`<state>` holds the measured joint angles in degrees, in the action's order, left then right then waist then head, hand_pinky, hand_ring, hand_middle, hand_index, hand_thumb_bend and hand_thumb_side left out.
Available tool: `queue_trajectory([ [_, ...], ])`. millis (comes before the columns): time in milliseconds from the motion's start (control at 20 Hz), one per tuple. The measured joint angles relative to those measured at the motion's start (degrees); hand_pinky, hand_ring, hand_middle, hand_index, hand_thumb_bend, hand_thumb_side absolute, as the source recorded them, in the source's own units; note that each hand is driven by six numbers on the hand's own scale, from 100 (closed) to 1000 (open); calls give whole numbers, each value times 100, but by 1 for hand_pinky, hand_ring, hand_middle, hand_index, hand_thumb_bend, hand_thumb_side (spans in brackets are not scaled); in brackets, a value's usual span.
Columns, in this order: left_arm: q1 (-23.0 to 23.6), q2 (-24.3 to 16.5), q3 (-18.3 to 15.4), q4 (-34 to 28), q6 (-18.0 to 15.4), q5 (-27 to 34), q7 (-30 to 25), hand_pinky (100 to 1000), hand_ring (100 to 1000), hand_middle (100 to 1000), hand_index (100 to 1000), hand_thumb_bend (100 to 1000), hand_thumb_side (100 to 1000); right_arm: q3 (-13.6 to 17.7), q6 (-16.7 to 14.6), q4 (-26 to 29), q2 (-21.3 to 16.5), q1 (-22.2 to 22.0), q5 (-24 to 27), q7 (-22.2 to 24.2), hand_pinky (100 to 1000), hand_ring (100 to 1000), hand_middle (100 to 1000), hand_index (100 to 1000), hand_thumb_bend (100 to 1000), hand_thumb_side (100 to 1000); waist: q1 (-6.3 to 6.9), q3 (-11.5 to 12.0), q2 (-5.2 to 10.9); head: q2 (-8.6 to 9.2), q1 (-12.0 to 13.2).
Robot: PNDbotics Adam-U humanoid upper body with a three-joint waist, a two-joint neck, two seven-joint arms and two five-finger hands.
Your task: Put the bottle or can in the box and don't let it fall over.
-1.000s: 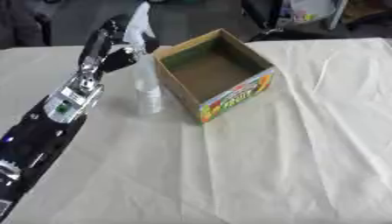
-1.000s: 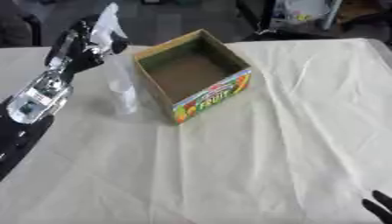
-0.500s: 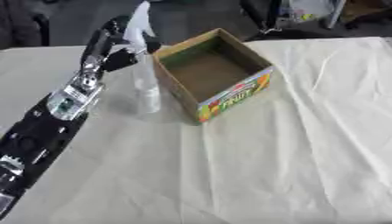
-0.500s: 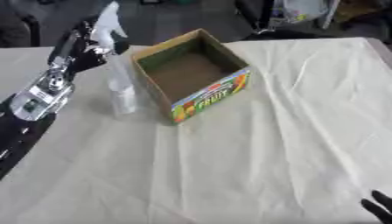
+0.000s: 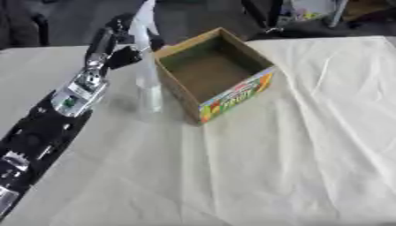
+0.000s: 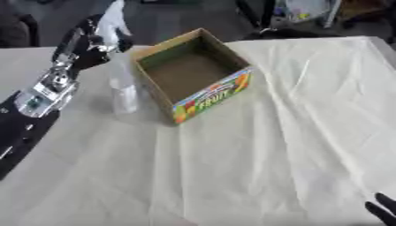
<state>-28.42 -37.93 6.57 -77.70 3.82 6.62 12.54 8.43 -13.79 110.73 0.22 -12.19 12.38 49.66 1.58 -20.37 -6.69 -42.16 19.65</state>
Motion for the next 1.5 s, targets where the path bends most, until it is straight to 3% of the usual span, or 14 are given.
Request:
queue_trajectory([
  [1500,126,-43,97,-595,103,241,-176,923,993,649,928,856,505,-1,-8,0,0,-46,0,8,760,1000,1000,1000,100,470,-33,68,0,-1,-6],
])
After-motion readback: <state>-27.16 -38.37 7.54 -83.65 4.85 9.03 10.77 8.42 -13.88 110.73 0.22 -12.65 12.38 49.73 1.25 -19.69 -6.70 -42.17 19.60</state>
